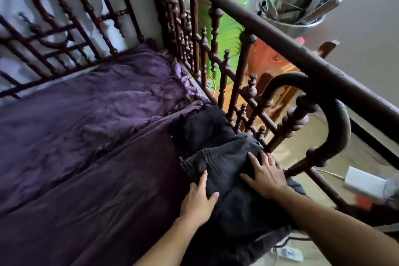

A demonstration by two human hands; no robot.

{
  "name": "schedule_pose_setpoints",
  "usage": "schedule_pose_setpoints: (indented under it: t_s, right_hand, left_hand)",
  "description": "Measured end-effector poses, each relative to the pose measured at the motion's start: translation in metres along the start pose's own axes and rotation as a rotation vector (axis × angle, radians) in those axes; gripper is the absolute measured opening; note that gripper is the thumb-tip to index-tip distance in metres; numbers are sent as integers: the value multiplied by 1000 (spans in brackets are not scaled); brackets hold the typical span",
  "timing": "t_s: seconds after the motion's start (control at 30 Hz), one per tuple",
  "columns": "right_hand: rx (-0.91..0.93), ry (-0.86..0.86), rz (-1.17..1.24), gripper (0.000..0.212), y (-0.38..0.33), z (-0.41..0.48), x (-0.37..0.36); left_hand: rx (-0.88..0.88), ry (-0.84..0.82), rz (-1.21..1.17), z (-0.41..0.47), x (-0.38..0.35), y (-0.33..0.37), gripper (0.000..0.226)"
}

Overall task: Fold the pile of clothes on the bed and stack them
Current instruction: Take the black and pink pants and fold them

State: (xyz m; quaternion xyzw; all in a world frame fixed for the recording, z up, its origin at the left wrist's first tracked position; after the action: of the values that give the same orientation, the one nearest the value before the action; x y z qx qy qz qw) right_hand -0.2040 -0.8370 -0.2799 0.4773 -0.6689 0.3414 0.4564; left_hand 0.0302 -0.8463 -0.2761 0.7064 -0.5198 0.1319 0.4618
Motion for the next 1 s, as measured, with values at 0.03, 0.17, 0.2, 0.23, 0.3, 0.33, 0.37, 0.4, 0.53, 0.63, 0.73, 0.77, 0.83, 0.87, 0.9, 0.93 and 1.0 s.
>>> schedule_pose_setpoints:
  t_s: [0.03,0.17,0.2,0.23,0.3,0.33,0.37,0.4,0.53,0.63,0.73,0.77,0.83,0.87,0.9,0.93,1.0]
  right_hand:
    - [44,40,-6,78,-8,-1,11]
    - [305,201,22,59,-80,-7,63]
    - [380,225,40,54,-106,-12,75]
    - [455,244,65,50,-132,-19,86]
    - [604,258,110,42,-185,-41,101]
    - [681,253,123,40,-211,-55,106]
    - [756,243,127,39,-238,-71,108]
    - [827,229,123,38,-263,-86,109]
    - [1048,132,83,37,-356,-151,102]
    - [1173,94,58,36,-415,-207,92]
    - [1291,92,26,35,-473,-268,78]
    - [1329,100,15,34,-494,-288,74]
    - [1392,115,12,34,-536,-330,63]
    - [1412,117,16,35,-557,-351,58]
    - [1424,114,19,37,-577,-372,51]
    - [1438,112,22,37,-597,-392,45]
    - [1472,112,16,36,-637,-432,31]
  left_hand:
    - [-6,46,-2,-8,7,-3,67]
    - [74,224,-32,-52,36,-38,44]
    - [112,254,-51,-67,42,-50,41]
    - [153,283,-69,-83,49,-64,40]
    - [234,351,-89,-119,63,-94,37]
    - [274,393,-94,-140,72,-109,36]
    - [315,436,-100,-162,80,-125,35]
    - [353,482,-102,-184,90,-141,33]
    - [490,670,-81,-282,126,-203,28]
    - [596,774,-89,-360,140,-251,24]
    - [688,864,-88,-436,146,-300,20]
    - [726,888,-85,-461,147,-317,21]
    - [800,918,-79,-512,146,-355,22]
    - [820,918,-82,-535,145,-375,21]
    - [833,908,-94,-558,143,-395,20]
    - [841,906,-114,-579,143,-415,19]
    - [861,908,-158,-623,144,-452,18]
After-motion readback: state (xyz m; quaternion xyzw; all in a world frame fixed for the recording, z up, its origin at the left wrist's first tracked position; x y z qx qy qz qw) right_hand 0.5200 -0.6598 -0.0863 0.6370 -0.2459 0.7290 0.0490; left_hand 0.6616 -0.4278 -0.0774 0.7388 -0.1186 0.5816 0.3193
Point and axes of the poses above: each hand's wrist, its own z-axis towards the middle knuckle, its own x-axis out of the back of the hand, y = z × x, the point moved 7 cm from there along z, towards the middle knuckle, and after that the axes turned 1 degree about -y, right-handed, at the moved point
